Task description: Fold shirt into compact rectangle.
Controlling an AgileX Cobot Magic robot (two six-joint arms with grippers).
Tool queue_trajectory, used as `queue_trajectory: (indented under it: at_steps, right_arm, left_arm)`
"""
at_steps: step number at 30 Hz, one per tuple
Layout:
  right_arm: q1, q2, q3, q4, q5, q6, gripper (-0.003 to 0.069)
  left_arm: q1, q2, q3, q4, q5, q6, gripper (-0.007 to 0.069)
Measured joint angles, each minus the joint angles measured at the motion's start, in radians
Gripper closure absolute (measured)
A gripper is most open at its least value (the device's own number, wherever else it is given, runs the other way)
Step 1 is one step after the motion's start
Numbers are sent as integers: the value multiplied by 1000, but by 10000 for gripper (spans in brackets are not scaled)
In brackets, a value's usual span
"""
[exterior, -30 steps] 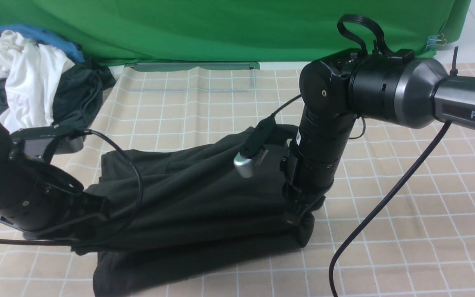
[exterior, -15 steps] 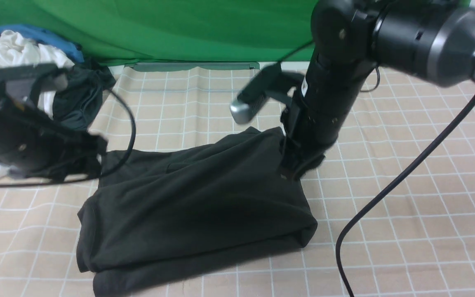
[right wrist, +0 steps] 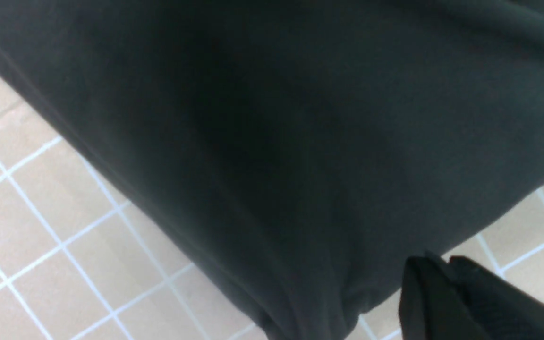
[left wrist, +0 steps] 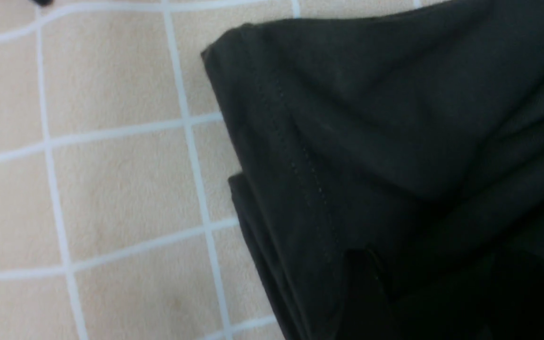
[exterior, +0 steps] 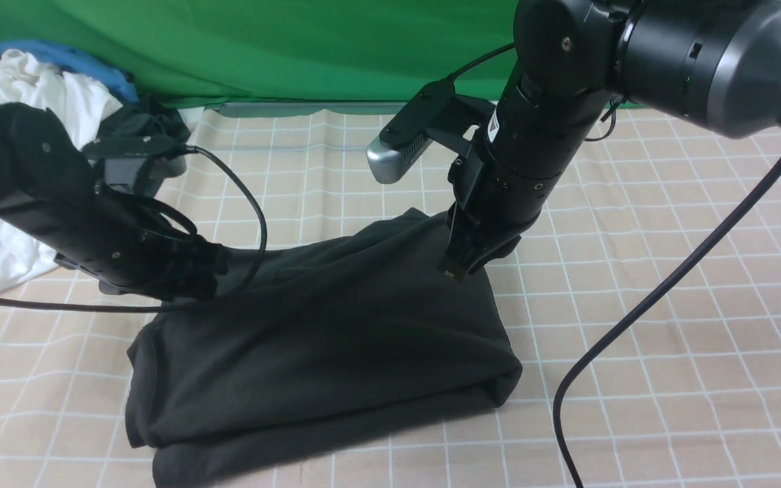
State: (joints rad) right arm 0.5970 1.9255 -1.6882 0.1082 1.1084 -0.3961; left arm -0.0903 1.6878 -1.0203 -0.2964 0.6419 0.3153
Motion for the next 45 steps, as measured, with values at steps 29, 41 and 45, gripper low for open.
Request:
queue_trajectory:
  at_steps: [29, 41, 45]
  right_arm:
    - [0, 0, 0, 3, -57, 0, 528]
    - [0, 1, 0, 5, -86, 0, 515]
    - [0, 16, 0, 5, -83, 0, 515]
  left_arm:
    - [-22, 53, 0, -77, 19, 188, 589]
    - [-30, -27, 0, 72, 16, 27, 589]
    - [-30, -27, 0, 80, -2, 22, 588]
